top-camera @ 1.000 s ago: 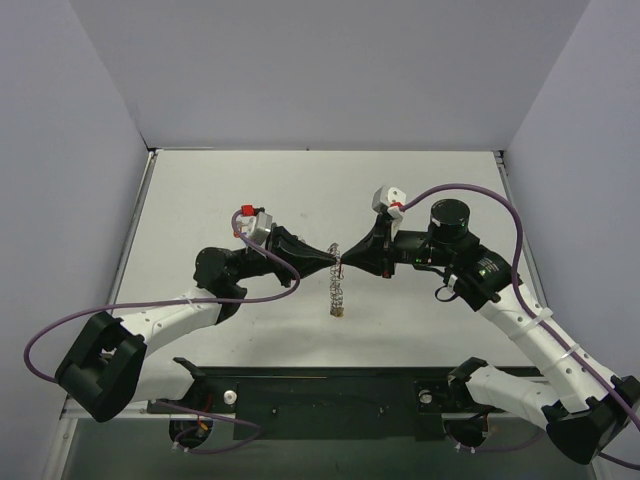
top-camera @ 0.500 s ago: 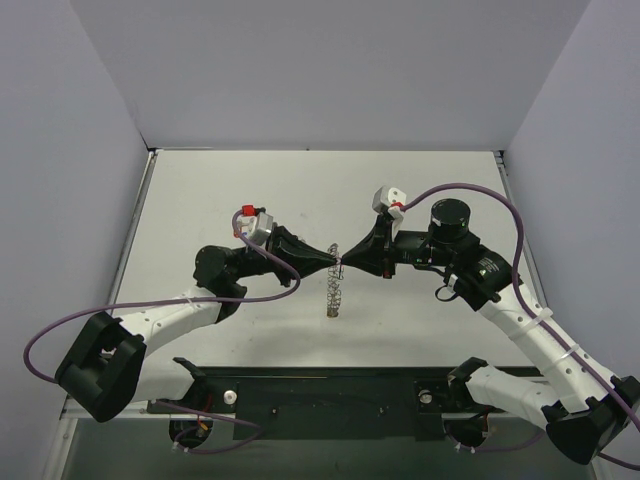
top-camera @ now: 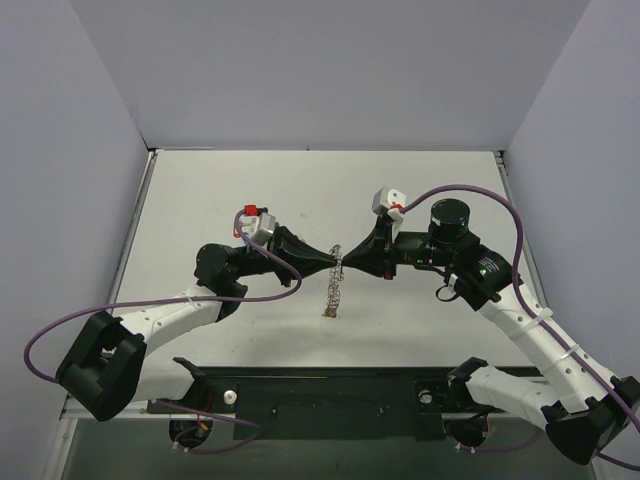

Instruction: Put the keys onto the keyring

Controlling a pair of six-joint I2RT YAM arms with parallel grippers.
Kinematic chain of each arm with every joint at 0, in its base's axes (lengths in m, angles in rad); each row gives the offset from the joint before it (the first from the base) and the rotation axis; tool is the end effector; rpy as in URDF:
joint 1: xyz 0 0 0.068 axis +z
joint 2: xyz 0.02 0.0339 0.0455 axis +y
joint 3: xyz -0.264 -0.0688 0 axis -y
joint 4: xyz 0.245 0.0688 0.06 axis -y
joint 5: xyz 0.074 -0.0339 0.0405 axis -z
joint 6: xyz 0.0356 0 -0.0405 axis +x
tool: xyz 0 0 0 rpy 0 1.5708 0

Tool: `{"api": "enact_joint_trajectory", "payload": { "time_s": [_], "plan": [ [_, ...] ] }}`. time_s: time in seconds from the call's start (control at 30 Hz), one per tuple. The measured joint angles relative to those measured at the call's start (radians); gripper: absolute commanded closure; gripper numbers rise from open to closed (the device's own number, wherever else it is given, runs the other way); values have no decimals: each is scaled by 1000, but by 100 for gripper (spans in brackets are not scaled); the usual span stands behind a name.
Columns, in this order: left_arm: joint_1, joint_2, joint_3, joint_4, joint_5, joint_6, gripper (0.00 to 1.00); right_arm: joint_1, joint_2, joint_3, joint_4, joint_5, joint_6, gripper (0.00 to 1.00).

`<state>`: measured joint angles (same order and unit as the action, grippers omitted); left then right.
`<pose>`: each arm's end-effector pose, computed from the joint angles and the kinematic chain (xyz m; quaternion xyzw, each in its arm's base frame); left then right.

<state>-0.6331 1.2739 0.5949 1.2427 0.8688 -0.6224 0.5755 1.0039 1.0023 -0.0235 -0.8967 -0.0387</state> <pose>0.1880 -0.1717 0.3106 0.3710 0.4357 -0.6310 0.5238 0.1690 0.1428 0.3934 -0.4835 0.5235 0.4661 0.5243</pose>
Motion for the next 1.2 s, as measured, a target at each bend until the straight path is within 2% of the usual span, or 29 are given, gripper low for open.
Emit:
{"api": "enact_joint_trajectory", "payload": {
  "time_s": [1.2],
  "plan": [
    [1,8,19,-28,11,6,100,-6,0,2,-3,1,8,100]
  ]
}}
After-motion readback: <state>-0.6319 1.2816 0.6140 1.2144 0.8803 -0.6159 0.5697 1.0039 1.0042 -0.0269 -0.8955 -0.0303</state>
